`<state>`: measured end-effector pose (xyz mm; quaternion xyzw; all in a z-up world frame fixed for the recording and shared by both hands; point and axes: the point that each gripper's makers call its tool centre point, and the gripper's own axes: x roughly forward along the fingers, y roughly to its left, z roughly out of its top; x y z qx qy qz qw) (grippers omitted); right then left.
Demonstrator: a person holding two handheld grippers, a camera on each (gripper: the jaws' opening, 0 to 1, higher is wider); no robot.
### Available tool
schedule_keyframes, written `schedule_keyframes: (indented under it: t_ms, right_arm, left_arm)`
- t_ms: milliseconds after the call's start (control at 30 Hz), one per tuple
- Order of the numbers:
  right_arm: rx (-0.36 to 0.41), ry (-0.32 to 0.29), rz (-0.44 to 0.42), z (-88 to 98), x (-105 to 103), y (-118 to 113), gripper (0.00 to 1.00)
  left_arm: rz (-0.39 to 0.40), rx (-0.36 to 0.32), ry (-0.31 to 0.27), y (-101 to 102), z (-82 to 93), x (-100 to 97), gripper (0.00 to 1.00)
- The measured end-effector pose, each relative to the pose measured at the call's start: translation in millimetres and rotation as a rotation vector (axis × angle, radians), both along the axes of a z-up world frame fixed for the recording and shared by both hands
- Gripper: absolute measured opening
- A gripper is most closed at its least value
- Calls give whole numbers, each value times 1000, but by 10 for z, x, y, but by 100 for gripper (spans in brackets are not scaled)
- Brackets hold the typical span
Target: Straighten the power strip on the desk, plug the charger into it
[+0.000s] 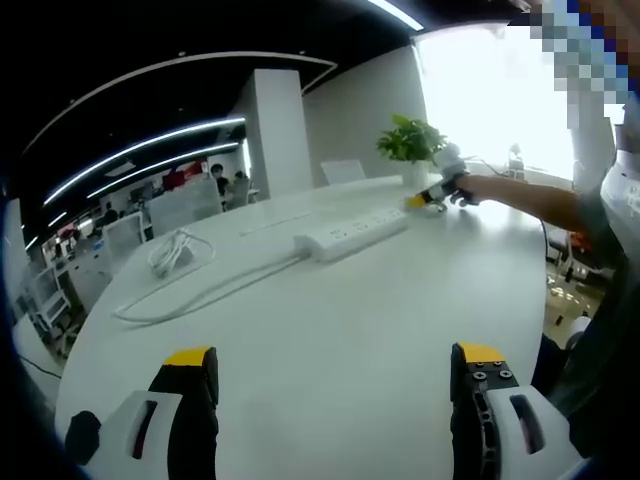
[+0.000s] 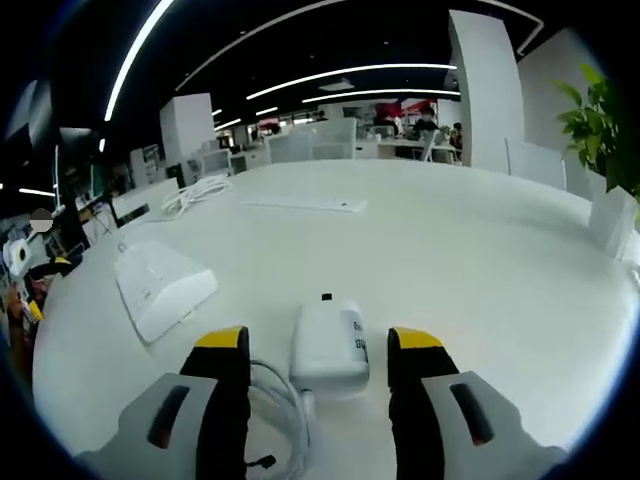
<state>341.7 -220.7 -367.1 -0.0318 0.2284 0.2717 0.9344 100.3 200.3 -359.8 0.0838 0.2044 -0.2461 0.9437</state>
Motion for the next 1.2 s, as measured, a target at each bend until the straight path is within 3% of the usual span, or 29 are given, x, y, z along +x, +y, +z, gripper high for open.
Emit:
schedule_keyframes:
  t_ms: [200,867,1200]
  right_arm:
    - [-5,0,17,9,20,13,45]
    - [-3,2,17,23,65,-53,42]
    - [13,16,6,8,49,-67,36]
  left_arm:
    - [-9,-3,-1,-30,2,22,100]
    - [-26,-5,-4,-111,13,56,100]
    - [-25,-2,-3,-104,9,52,100]
